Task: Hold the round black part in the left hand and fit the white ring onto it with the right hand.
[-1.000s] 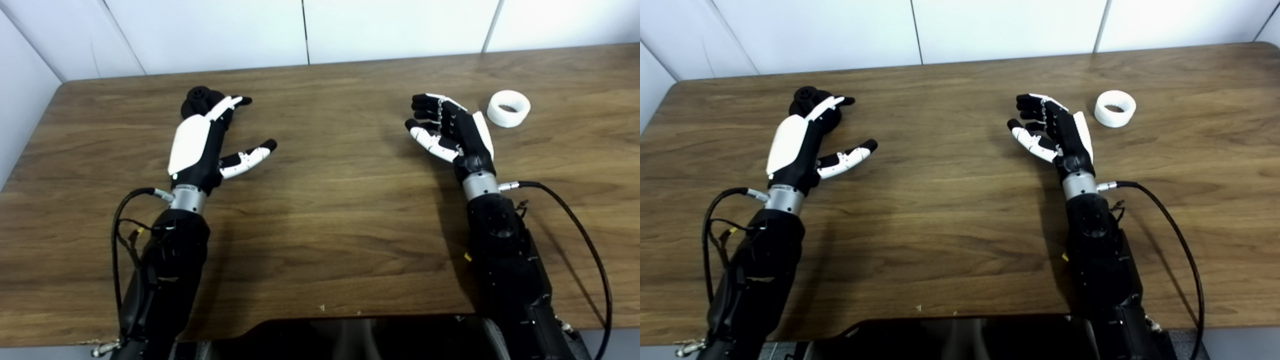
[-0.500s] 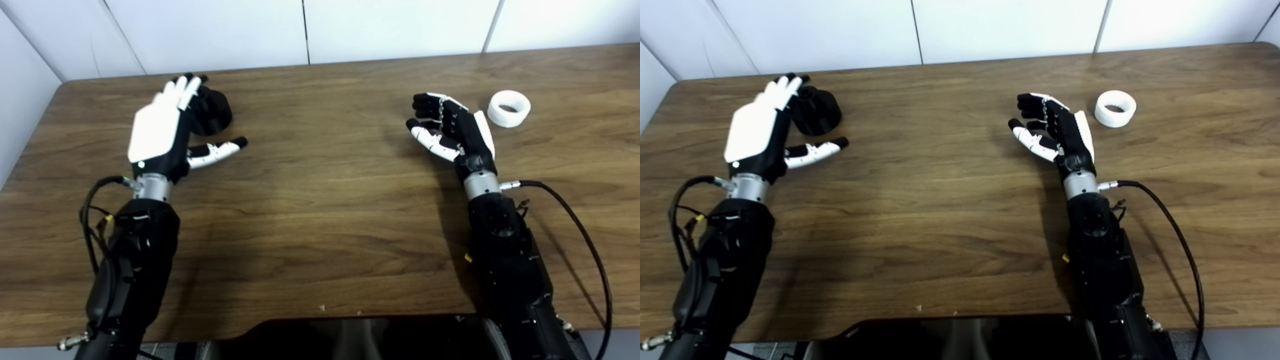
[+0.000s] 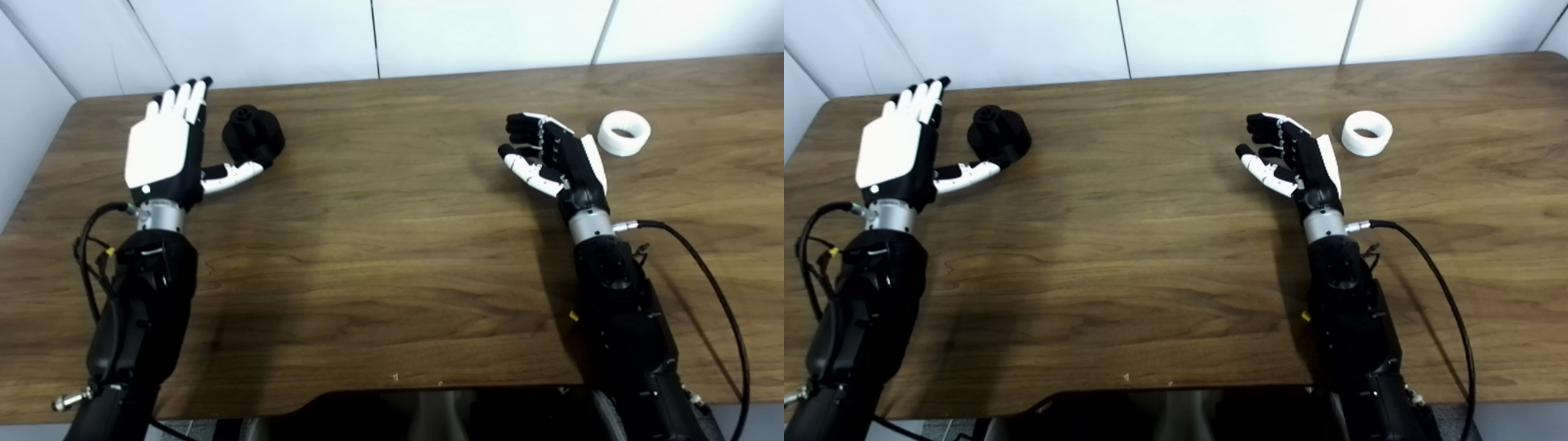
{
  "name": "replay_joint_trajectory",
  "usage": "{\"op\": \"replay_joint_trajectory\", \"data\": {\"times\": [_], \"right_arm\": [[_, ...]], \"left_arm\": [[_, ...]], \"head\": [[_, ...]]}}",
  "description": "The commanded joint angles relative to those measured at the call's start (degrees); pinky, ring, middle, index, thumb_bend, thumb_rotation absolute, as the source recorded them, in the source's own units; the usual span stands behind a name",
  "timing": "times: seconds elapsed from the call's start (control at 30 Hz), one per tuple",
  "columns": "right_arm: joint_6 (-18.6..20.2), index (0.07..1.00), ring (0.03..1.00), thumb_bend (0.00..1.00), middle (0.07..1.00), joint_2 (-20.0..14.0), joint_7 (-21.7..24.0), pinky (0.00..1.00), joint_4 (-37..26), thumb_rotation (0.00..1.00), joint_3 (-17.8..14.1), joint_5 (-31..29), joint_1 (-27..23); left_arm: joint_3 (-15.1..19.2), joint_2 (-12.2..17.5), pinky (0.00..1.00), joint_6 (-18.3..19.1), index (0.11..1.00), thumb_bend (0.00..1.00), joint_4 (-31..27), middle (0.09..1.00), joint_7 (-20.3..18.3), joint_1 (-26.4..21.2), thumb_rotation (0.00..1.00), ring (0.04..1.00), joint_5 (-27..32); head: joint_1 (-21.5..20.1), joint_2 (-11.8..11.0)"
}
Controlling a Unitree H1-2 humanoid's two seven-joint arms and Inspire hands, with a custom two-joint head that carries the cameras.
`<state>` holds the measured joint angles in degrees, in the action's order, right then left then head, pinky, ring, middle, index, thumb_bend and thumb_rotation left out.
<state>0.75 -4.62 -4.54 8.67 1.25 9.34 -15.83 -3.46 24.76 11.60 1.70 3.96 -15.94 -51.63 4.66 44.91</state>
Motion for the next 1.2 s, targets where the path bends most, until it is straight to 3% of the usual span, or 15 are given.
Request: {"op": "replay_joint_trajectory", "data": {"times": [0.0,0.23,0.37,0.63,1.17], "right_arm": [[-2.77,0.705,0.736,0.5,0.725,-0.27,-0.09,0.68,-1.39,0.22,-0.14,0.04,-2.78],[-2.7,0.7,0.738,0.5,0.723,-0.44,-0.11,0.69,-1.2,0.24,-0.07,0.14,-2.85],[-2.47,0.704,0.737,0.5,0.727,-0.33,0.11,0.68,-1.66,0.23,0.04,-0.01,-2.71],[-2.0,0.702,0.747,0.5,0.726,-0.56,0.2,0.71,-2.09,0.23,0.02,0.25,-2.63],[-2.01,0.706,0.74,0.5,0.729,-1.09,0.45,0.68,-2.04,0.23,-0.07,0.28,-2.79]], "left_arm": [[0.6,2.27,1.0,-0.15,0.979,0.97,0.36,1.0,2.31,-3.15,0.65,1.0,-0.99],[0.36,2.56,1.0,0.83,0.953,1.0,3.83,1.0,1.39,-5.09,0.58,1.0,0.81],[-0.48,2.69,1.0,-0.58,0.931,0.99,8.16,1.0,2.18,-5.77,0.55,1.0,1.96],[-1.85,2.94,0.98,-1.58,0.915,1.0,13.94,1.0,2.21,-7.84,0.56,1.0,4.39],[-3.65,3.18,1.0,-2.56,0.902,1.0,16.2,1.0,1.69,-9.63,0.61,1.0,7.15]], "head": [[0.04,0.05],[0.32,-0.01],[0.12,0.01],[-0.04,0.24],[-0.37,0.2]]}}
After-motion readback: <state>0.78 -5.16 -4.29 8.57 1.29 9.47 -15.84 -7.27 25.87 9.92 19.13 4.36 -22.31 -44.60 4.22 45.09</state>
